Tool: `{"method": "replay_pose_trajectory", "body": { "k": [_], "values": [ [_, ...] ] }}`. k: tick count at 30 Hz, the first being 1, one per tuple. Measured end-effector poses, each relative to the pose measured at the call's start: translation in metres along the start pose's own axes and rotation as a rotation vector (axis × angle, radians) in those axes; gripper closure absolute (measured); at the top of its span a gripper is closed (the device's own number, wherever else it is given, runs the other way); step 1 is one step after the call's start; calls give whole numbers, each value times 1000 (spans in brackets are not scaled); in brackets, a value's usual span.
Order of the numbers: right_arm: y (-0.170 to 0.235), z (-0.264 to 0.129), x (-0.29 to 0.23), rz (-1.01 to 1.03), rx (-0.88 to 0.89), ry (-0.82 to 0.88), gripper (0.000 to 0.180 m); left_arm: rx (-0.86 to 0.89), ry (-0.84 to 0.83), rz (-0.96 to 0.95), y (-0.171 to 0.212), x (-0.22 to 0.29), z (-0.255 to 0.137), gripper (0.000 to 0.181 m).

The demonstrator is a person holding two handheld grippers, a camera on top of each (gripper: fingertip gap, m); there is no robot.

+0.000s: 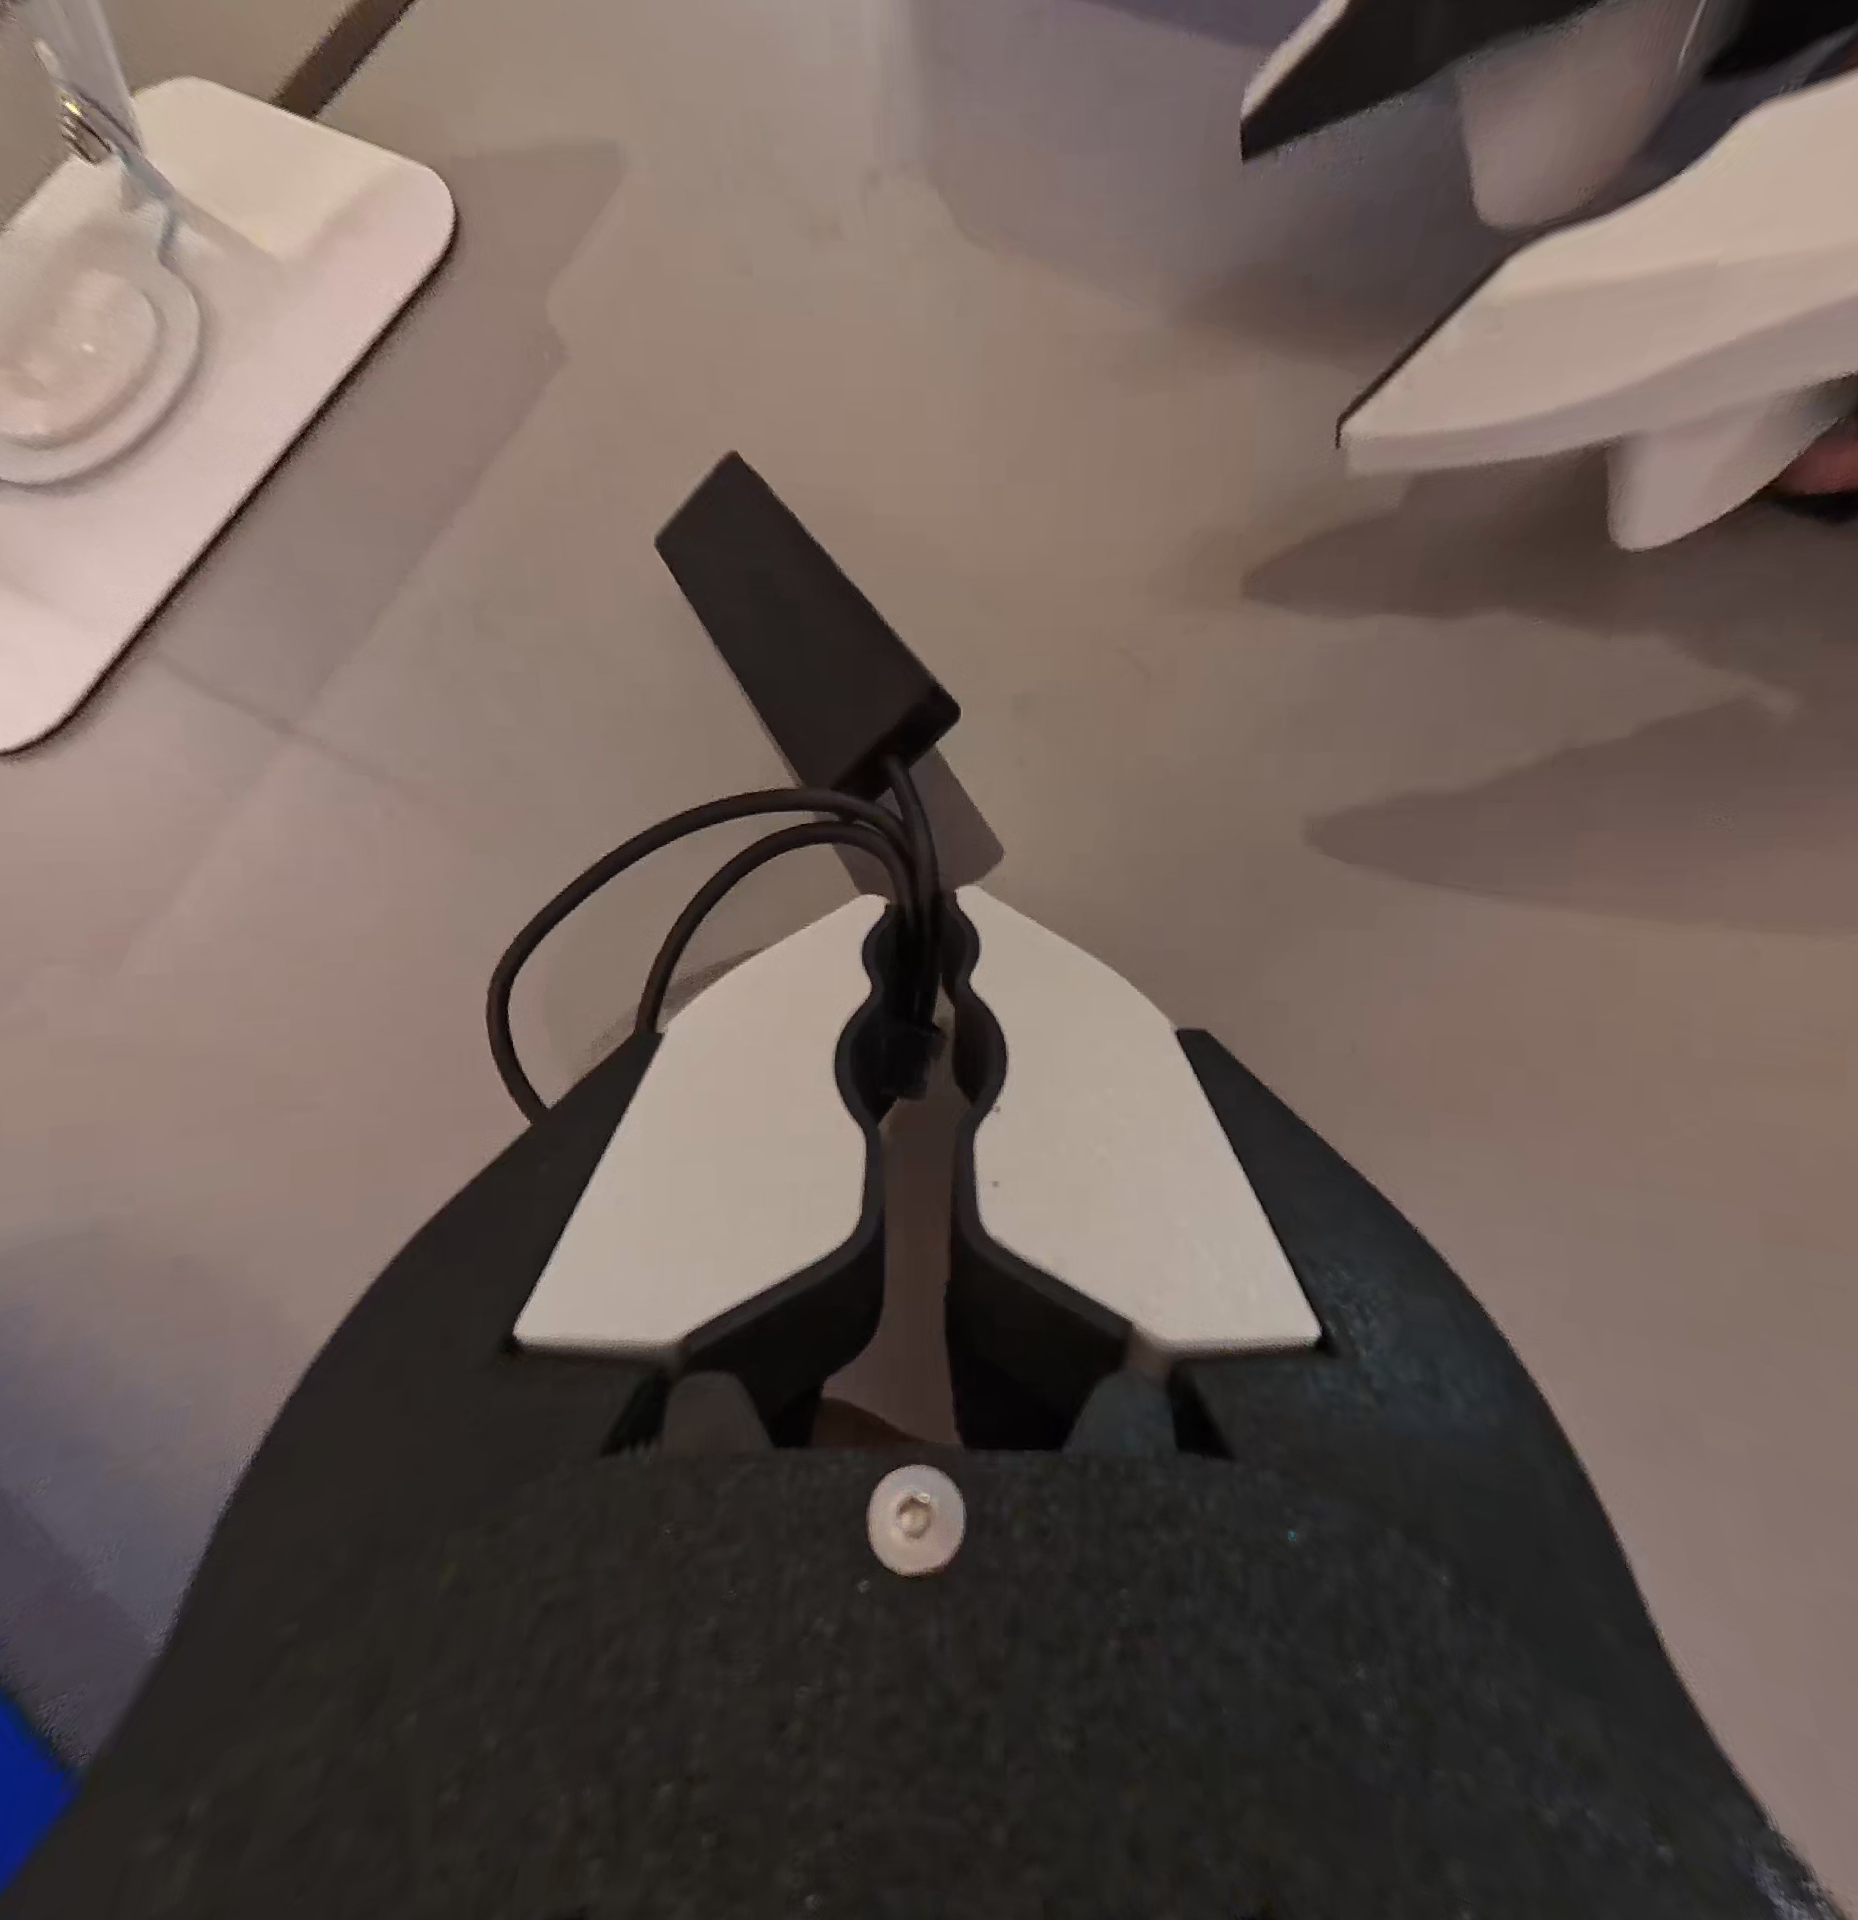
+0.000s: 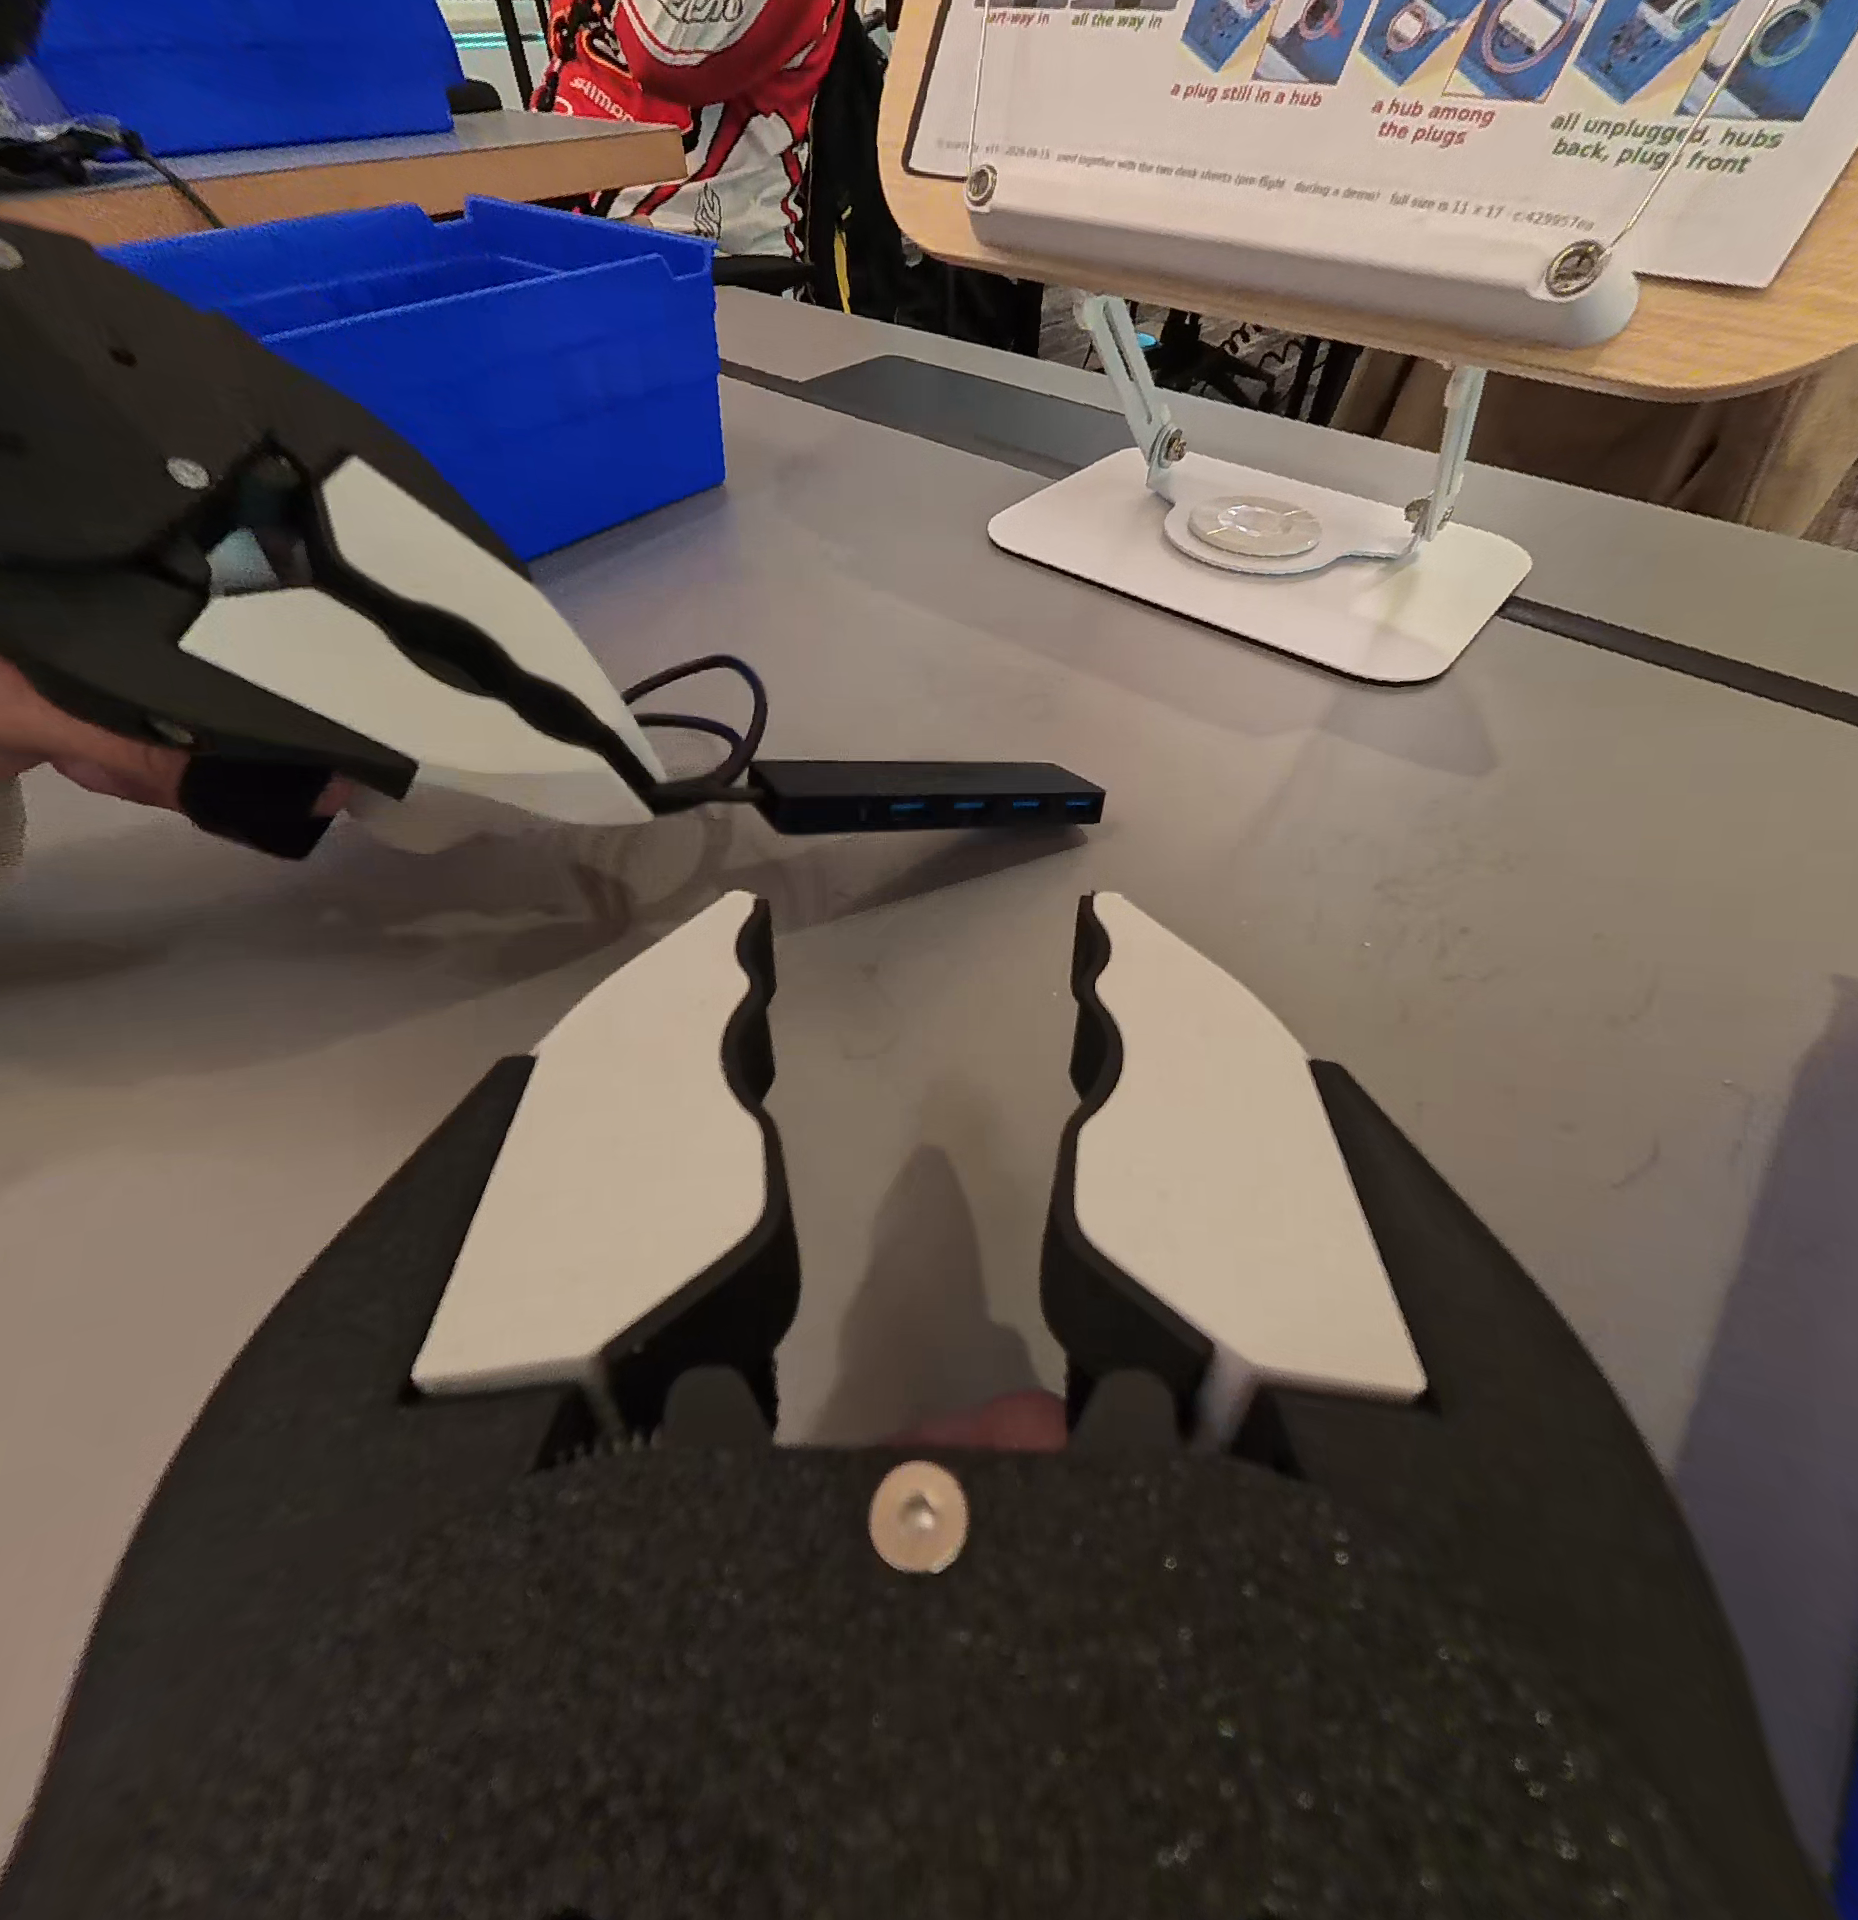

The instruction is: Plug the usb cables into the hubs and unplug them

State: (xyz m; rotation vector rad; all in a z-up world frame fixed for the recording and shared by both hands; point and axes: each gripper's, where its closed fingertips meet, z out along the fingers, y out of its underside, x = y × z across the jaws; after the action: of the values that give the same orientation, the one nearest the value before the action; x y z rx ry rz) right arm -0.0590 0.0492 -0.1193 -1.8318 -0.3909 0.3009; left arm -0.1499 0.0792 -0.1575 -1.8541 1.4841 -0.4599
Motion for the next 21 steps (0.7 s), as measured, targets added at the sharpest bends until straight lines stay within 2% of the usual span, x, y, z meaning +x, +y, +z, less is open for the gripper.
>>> {"method": "replay_pose_trajectory", "body": {
  "k": [11, 17, 21],
  "values": [
    [1, 1, -1, -2, -8, -2, 125, -51, 57, -61, 20, 10, 12, 171],
    [1, 1, -1, -6, -9, -5, 125, 2, 17, -150, 22, 11, 7, 146],
    [2, 1, -3, -16, -12, -6, 125, 126, -125, -185, 20, 12, -32, 135]
  ]
}}
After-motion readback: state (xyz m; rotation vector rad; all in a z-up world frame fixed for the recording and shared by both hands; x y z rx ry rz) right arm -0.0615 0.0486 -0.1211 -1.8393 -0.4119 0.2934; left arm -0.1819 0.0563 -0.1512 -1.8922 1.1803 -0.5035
